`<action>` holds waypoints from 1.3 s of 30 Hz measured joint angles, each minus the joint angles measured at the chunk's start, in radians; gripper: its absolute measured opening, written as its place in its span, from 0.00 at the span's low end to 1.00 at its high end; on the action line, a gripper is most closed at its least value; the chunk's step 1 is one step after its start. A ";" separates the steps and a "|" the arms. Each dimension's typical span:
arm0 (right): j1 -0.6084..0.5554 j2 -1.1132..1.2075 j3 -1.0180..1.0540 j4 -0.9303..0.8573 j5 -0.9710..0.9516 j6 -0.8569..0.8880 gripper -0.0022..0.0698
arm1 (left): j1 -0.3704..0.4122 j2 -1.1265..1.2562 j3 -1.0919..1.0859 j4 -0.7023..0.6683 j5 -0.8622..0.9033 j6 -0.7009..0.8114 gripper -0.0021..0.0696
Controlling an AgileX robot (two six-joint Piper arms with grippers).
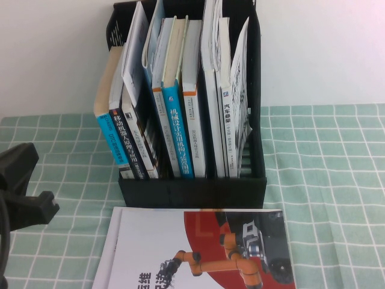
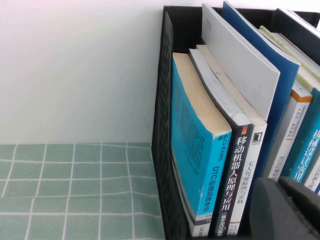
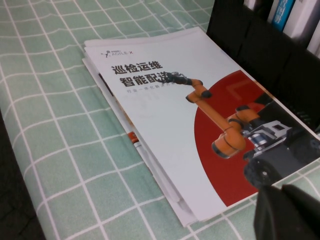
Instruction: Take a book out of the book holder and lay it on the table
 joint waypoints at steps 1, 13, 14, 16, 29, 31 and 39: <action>0.000 0.000 0.000 0.000 0.000 0.000 0.03 | 0.000 0.000 0.000 0.000 0.000 0.000 0.03; 0.000 0.000 0.000 0.001 0.000 0.000 0.03 | 0.035 -0.150 0.017 -0.333 0.019 0.227 0.03; 0.000 0.000 0.000 0.001 0.000 0.000 0.03 | 0.058 -0.190 0.017 -0.391 0.019 0.295 0.03; 0.000 0.000 0.000 0.001 0.000 0.000 0.03 | 0.119 -0.272 0.017 -0.503 0.015 0.416 0.03; 0.000 0.000 0.000 0.001 0.000 0.000 0.03 | 0.569 -0.671 0.297 -1.081 -0.396 1.066 0.03; 0.000 0.000 0.000 0.001 0.000 0.000 0.03 | 0.600 -0.691 0.372 -1.159 -0.394 1.092 0.03; 0.000 0.000 0.000 0.002 0.000 0.000 0.03 | 0.626 -0.696 0.560 -1.231 -0.330 1.160 0.03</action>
